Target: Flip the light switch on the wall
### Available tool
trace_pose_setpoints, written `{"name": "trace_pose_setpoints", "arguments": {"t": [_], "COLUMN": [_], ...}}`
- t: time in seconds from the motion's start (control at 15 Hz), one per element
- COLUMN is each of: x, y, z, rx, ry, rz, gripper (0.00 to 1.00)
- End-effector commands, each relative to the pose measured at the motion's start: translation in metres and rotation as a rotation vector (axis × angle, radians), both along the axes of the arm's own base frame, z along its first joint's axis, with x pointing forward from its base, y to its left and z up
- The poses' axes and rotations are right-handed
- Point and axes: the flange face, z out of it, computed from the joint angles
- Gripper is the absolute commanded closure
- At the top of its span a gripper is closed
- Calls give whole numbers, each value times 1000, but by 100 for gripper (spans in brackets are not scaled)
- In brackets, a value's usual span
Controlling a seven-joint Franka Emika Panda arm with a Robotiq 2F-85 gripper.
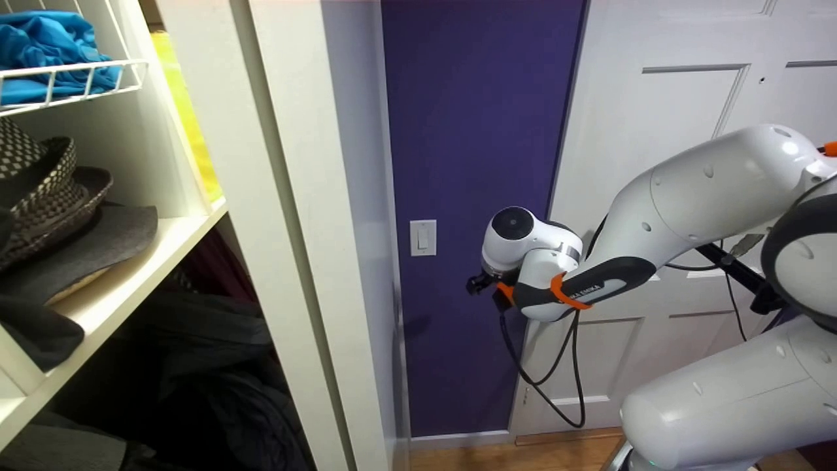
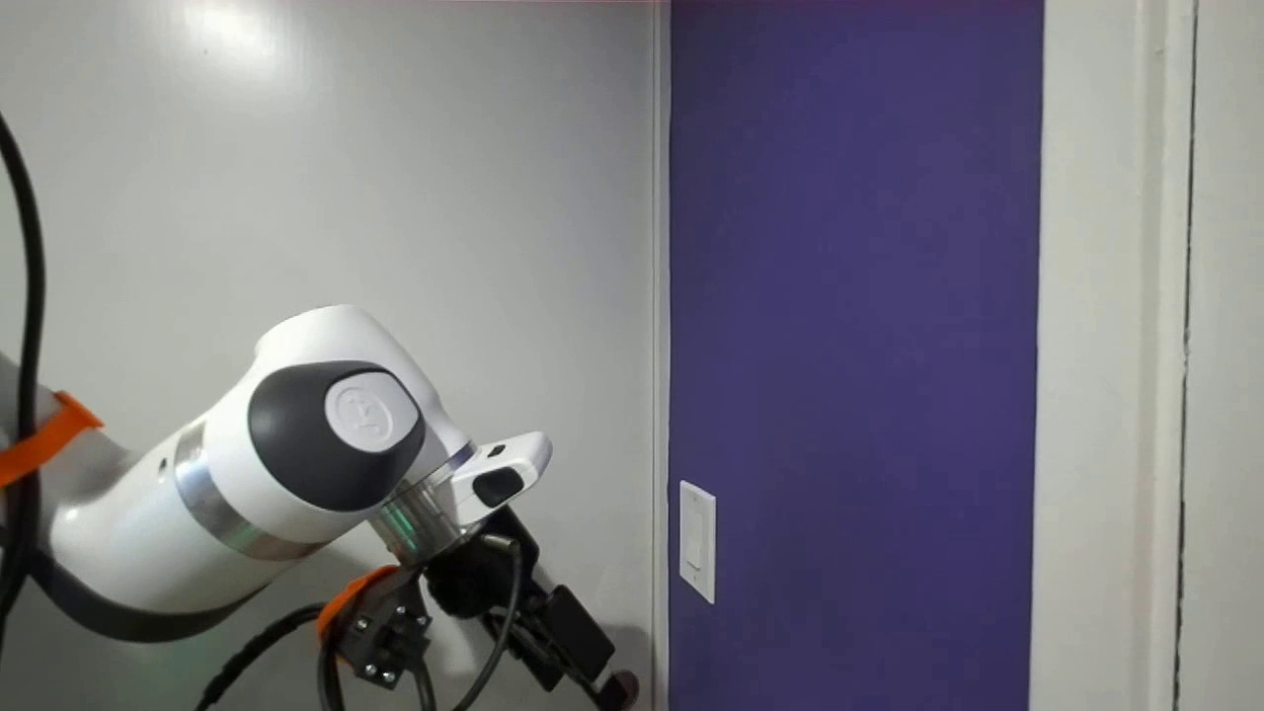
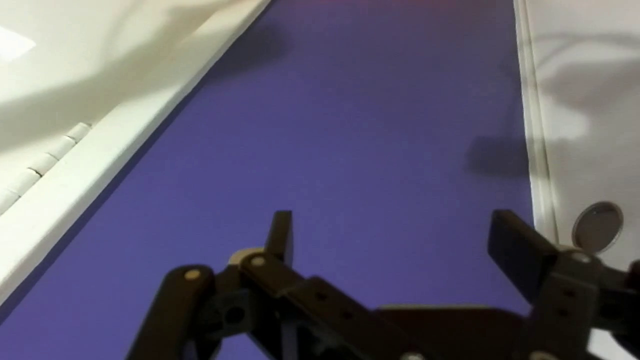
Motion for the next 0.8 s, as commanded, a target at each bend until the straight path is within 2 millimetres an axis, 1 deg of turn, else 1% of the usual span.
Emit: {"name": "trace_pose_setpoints", "arguments": {"t": [0.0, 0.2, 0.47, 0.73], "x": [4, 12, 13, 30], "y": [-3, -6, -5, -6], "z": [1, 2, 3, 19], "rx": [1, -2, -2, 64], "ry": [-20, -38, -41, -189], "rz": [-11, -32, -31, -39], "gripper": [0, 0, 0, 0]}}
